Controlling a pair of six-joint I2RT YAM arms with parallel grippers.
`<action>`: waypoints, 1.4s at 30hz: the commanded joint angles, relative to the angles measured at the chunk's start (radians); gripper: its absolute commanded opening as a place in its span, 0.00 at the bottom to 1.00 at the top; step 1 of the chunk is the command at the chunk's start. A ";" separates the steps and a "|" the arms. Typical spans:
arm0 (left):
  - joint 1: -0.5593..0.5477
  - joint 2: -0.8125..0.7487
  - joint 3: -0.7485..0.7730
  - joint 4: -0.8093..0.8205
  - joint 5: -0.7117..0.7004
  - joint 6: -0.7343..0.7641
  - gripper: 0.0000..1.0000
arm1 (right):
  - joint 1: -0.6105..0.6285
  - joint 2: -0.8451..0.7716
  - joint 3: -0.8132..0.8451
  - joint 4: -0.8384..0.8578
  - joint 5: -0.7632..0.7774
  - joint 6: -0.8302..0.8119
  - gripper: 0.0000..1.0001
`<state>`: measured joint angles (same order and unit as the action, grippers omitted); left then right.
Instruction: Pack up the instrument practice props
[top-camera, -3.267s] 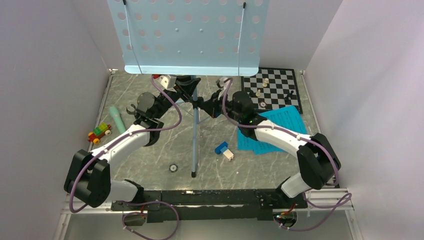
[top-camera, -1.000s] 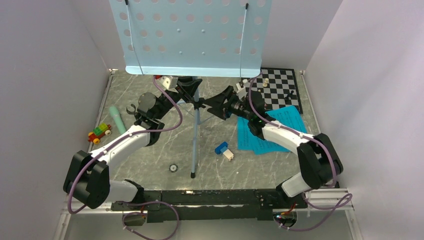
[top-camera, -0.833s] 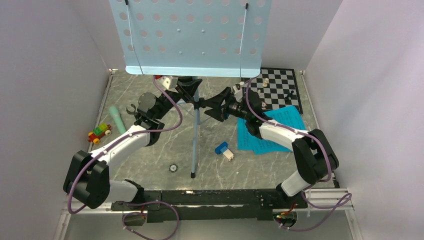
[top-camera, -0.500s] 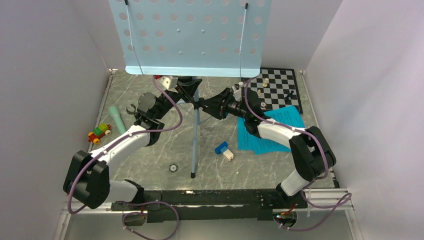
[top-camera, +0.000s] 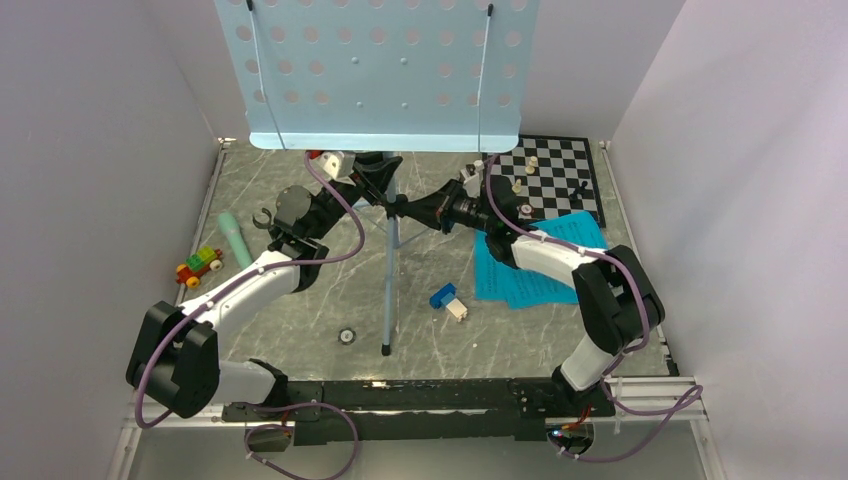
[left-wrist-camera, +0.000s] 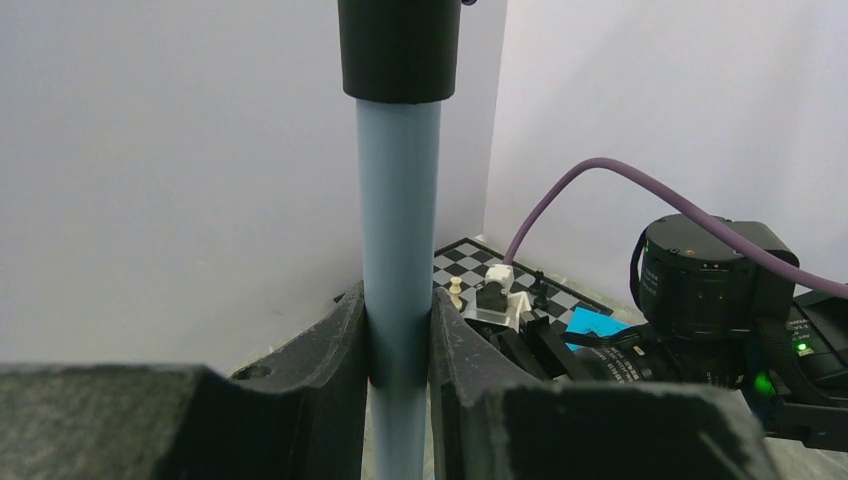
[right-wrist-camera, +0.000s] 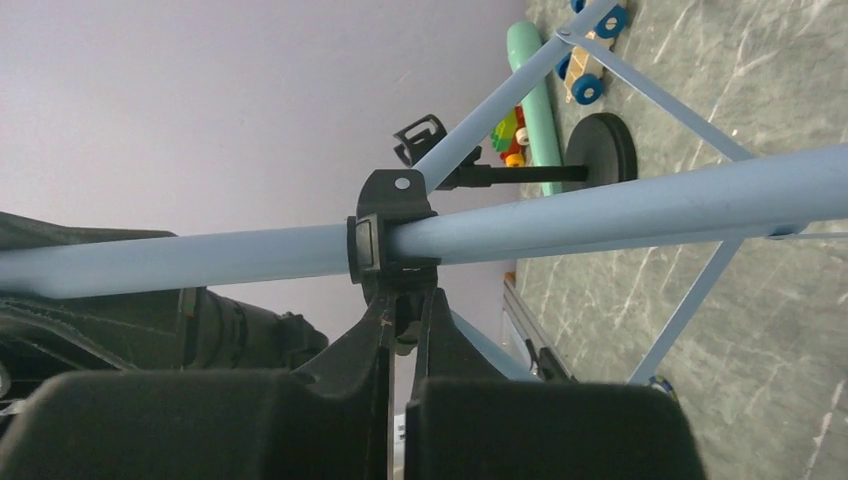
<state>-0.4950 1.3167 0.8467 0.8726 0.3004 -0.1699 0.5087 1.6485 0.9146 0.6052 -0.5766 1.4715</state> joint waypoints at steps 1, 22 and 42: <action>-0.019 -0.002 -0.016 -0.134 0.033 0.008 0.00 | 0.007 -0.023 0.100 -0.040 0.019 -0.149 0.00; -0.019 0.027 -0.008 -0.157 0.024 -0.017 0.00 | 0.390 -0.174 -0.047 -0.242 0.829 -1.767 0.00; -0.019 0.069 0.008 -0.158 -0.012 -0.031 0.00 | 0.553 -0.210 -0.181 0.119 1.302 -2.201 0.40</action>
<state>-0.5297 1.3457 0.8555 0.9005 0.3286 -0.1955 1.0657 1.5318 0.7372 0.8528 0.5880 -0.8089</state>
